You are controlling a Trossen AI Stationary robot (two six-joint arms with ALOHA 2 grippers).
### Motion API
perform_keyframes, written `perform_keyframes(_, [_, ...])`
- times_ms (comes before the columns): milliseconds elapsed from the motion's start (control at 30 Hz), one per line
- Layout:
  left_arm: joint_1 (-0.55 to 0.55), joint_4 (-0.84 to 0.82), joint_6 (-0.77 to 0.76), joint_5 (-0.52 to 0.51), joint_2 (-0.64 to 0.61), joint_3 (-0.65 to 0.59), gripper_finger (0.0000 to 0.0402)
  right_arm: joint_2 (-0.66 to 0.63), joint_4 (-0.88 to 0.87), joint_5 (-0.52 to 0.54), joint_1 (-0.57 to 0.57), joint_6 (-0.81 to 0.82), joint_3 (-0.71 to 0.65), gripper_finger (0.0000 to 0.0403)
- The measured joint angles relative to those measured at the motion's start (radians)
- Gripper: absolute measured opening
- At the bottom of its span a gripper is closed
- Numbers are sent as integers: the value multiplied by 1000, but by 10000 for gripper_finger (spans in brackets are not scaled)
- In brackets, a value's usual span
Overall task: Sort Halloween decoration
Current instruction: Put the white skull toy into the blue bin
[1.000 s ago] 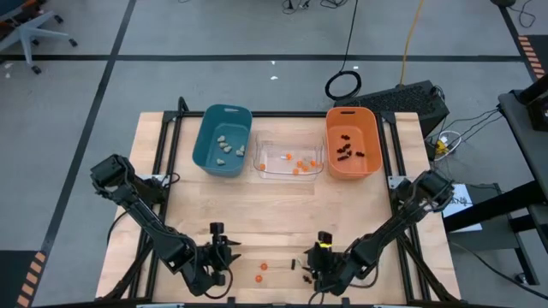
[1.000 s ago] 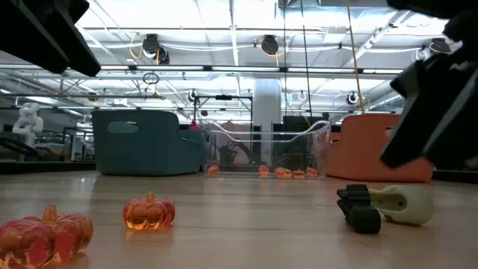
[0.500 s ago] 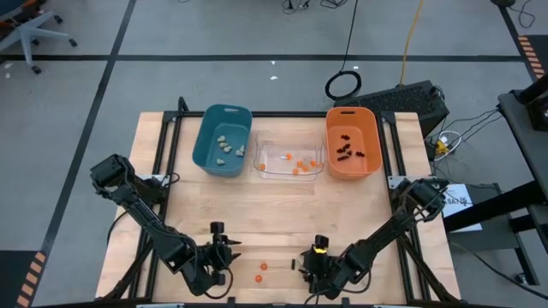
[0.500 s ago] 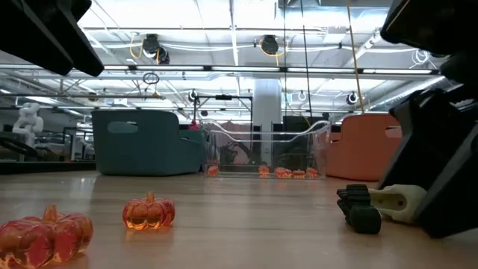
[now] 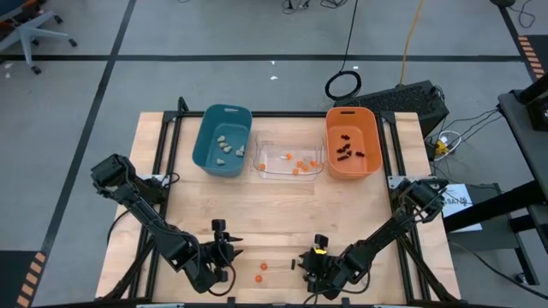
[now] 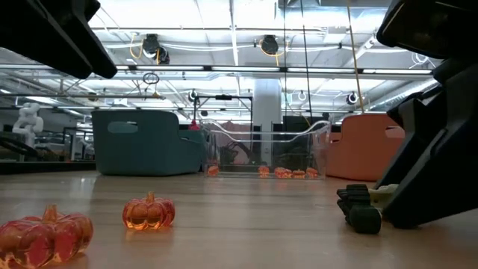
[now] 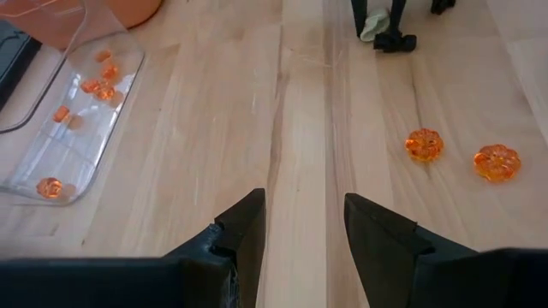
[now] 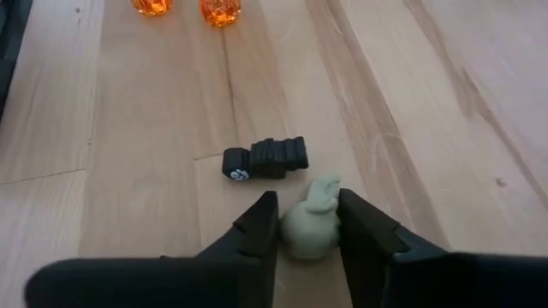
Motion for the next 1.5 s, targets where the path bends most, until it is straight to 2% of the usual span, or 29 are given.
perform_keyframes(133, [0, 0, 0, 0, 0, 0, 159, 0, -1, 0, 0, -1, 0, 57])
perform_keyframes(467, [0, 17, 33, -35, 0, 0, 159, -36, -21, 14, -1, -52, -6, 65])
perform_keyframes(833, [38, 320, 454, -33, -1, 0, 159, -157, -11, 19, -42, -236, -4, 64])
perform_keyframes(1000, [66, 332, 502, -53, -1, 0, 159, -209, -12, 18, -67, -344, -4, 67])
perform_keyframes(1133, [83, 333, 474, -56, -1, 0, 159, -252, -11, 19, -79, -480, -4, 65])
perform_keyframes(1500, [93, 345, 425, -60, -1, 0, 159, -365, -16, 27, -108, -1013, -3, 64])
